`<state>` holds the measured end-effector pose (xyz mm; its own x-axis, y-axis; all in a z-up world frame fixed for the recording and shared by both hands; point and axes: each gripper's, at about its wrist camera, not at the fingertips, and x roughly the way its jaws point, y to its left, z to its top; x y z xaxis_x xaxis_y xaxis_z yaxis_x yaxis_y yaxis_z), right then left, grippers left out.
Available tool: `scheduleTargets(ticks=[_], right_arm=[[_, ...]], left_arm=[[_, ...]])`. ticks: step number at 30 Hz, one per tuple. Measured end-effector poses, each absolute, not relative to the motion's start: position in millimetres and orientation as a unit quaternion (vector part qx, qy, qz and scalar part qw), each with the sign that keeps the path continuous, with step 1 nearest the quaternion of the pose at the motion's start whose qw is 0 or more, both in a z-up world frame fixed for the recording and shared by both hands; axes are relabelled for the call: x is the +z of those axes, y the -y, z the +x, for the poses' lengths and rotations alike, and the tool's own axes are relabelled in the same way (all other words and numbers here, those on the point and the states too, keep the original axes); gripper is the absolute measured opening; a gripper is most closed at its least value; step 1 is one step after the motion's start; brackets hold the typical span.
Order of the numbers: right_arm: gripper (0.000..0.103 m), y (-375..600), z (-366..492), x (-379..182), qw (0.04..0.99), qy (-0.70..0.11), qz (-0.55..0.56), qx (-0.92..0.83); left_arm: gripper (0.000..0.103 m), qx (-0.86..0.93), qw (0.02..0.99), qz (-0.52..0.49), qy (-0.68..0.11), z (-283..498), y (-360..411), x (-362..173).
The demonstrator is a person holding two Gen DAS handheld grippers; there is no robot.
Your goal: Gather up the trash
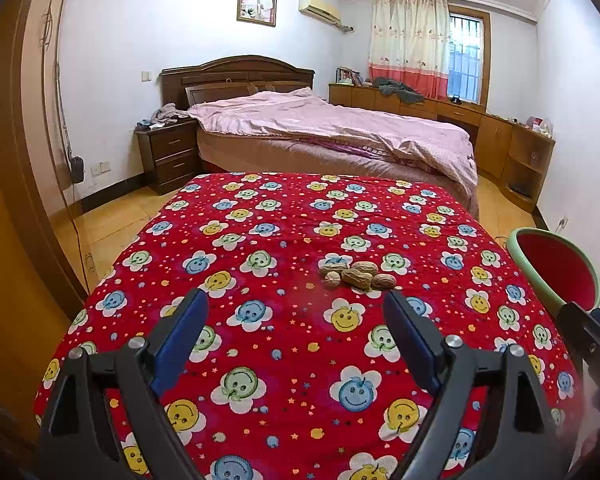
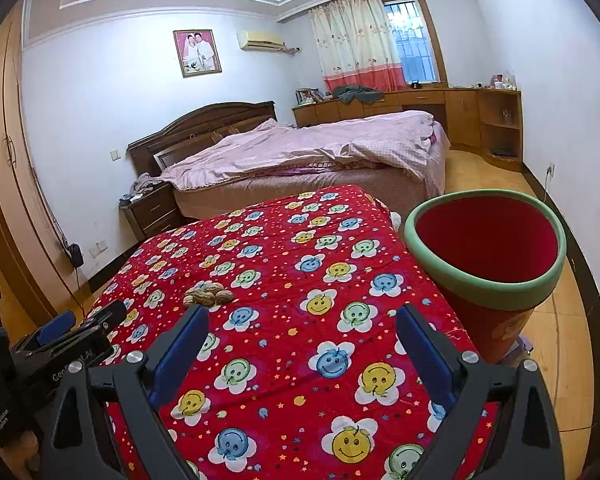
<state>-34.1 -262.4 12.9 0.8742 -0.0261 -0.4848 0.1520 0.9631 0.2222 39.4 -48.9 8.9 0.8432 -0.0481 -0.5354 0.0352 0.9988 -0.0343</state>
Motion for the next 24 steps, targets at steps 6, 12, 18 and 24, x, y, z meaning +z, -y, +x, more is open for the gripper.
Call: scheduleTargets(ticks=[6,12,18,24], right_arm=[[0.096,262.2,-34.4,12.3,0.959,-0.247,0.128,-0.046],[0.096,262.2,-34.4,12.4,0.959,-0.247,0.128,-0.046],[0.096,258.6,-34.2,12.4,0.959,-0.249,0.129,-0.044],[0.096,258.2,-34.4,11.8,0.959,-0.249,0.129,-0.044]], left_arm=[[0.089,-0.021,0.96,-0.011,-0.279,38.9,47.5,9.0],[0.089,-0.021,0.96,-0.011,-0.279,38.8,47.3,8.5],[0.089,-0.022,0.96,-0.012,-0.279,38.9,47.2,8.6],[0.089,-0.022,0.96,-0.012,-0.279,39.1,47.7,8.6]])
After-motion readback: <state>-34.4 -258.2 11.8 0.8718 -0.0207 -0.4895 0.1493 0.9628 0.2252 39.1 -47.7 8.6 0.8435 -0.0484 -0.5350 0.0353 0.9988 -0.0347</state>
